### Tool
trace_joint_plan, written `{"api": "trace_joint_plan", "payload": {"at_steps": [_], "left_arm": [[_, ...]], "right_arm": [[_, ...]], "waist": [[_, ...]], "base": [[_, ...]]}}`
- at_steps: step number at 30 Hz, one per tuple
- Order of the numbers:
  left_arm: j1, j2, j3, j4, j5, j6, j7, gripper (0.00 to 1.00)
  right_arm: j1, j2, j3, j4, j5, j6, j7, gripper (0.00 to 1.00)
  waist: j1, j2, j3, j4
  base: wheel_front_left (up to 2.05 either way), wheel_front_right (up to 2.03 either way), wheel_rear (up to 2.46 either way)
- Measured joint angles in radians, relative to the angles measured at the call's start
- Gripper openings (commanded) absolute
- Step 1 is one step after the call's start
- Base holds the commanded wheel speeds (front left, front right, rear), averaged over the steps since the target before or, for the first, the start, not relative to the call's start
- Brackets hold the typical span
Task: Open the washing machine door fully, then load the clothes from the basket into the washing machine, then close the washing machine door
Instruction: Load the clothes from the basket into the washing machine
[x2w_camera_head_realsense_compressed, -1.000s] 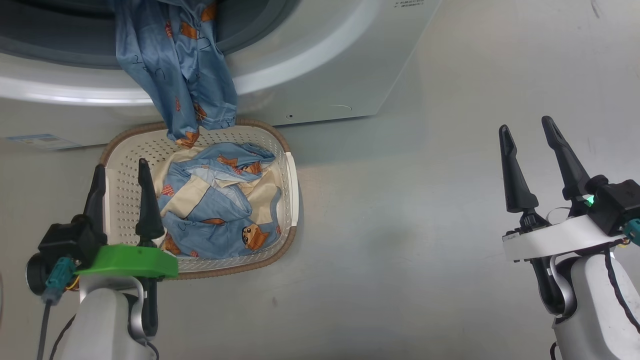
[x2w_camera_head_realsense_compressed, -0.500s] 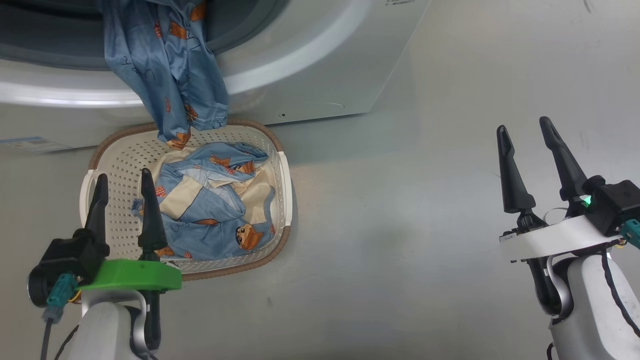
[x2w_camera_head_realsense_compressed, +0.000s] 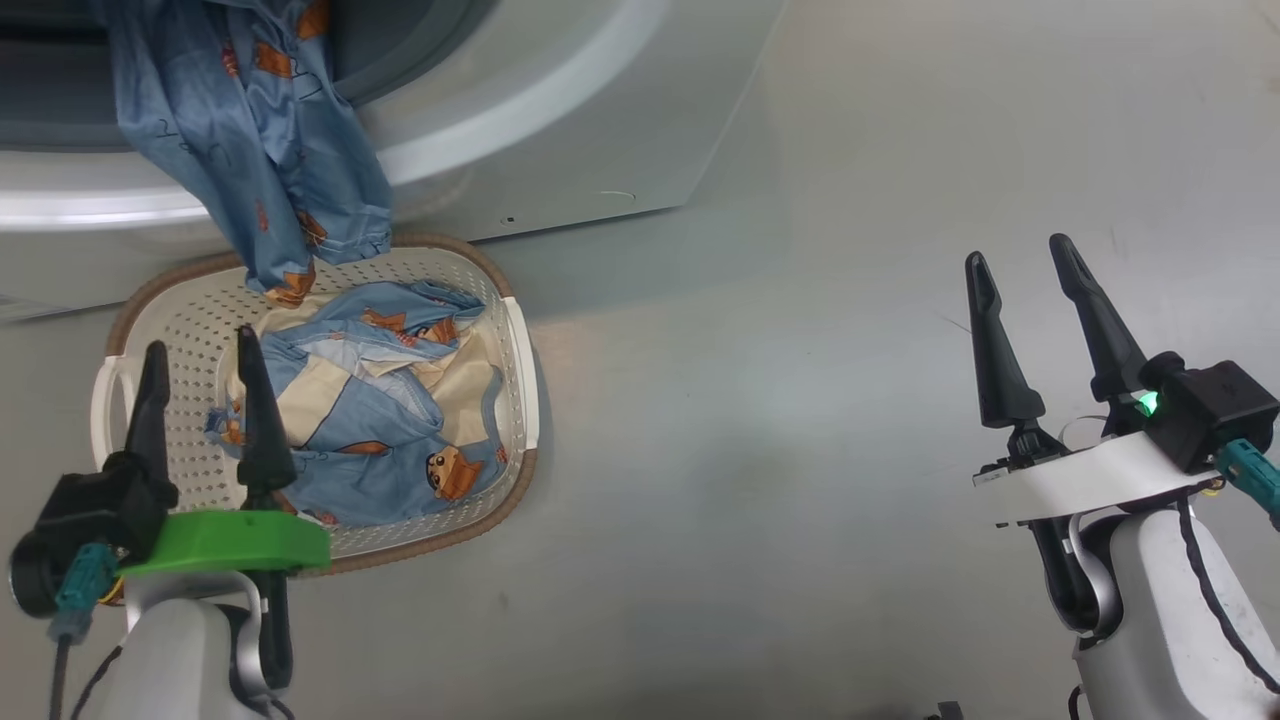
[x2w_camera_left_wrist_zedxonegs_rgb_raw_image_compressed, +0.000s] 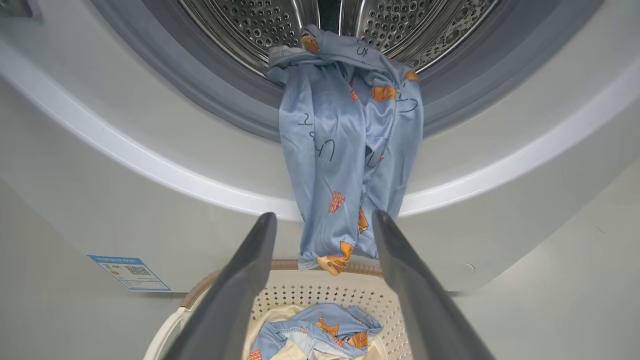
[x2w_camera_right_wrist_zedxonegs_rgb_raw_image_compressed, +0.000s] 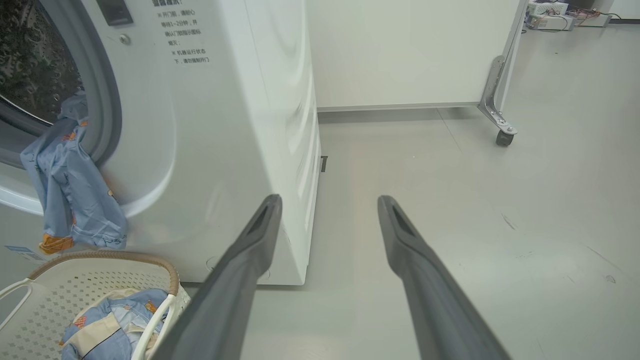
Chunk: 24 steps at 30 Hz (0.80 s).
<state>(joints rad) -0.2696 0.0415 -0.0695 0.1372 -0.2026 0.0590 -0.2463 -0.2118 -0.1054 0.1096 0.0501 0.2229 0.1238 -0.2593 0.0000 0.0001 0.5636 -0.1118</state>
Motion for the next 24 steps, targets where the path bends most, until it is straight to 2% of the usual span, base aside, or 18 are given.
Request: {"api": "trace_joint_plan", "payload": {"at_steps": [24], "left_arm": [[-0.166, 0.082, 0.091, 0.058, -0.037, 0.004, 0.045, 1.0]], "right_arm": [[-0.024, 0.04, 0.012, -0.005, 0.016, 0.0, 0.0, 1.0]], "waist": [[0.0, 0.0, 0.098, -0.18]], "base": [[0.0, 0.0, 0.0]]}}
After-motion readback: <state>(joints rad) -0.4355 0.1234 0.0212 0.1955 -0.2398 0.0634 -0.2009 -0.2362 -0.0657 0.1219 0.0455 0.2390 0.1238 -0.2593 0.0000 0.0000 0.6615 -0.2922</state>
